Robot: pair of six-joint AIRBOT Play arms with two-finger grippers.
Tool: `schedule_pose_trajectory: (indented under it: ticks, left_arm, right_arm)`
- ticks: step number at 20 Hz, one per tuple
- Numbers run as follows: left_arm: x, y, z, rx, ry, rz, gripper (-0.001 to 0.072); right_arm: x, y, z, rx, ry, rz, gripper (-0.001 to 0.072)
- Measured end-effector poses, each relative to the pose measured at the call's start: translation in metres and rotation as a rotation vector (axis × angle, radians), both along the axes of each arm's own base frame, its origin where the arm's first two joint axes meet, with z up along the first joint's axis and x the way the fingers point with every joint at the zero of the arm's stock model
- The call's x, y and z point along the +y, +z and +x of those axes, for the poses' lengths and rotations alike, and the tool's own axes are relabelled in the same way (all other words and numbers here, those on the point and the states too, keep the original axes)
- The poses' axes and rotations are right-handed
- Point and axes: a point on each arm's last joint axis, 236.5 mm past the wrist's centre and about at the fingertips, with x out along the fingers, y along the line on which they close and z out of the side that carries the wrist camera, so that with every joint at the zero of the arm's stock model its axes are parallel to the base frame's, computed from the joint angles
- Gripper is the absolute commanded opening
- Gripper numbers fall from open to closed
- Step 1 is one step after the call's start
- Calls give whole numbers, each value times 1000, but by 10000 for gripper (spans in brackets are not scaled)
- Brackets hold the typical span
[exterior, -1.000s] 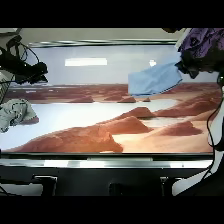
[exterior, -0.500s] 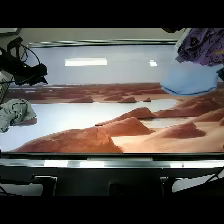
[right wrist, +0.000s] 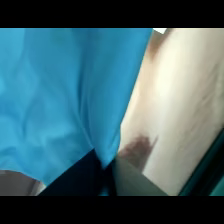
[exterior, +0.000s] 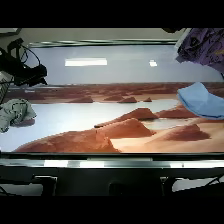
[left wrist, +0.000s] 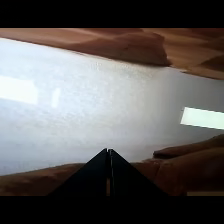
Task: Fold the clothes and pants, and hang the long-sleeved shirts on hangers.
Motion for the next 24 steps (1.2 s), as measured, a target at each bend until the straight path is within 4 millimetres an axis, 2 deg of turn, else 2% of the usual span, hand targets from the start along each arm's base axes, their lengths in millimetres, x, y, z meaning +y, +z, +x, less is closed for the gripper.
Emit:
schedule_pose_trajectory:
  ticks: [6,10,16,24]
  left_arm:
    - [0,-1,-3,11,-12,4,25]
    - [0,-1,-5,20,-17,6,25]
    - [0,-2,-7,27,-19,6,25]
    - [0,-2,-8,30,-16,5,25]
  right_arm:
    - [15,-35,-80,240,-34,-6,31]
    - [30,-55,-118,323,-51,5,32]
    - [44,-75,-157,428,-61,12,32]
    - [62,-95,-194,553,-73,60,33]
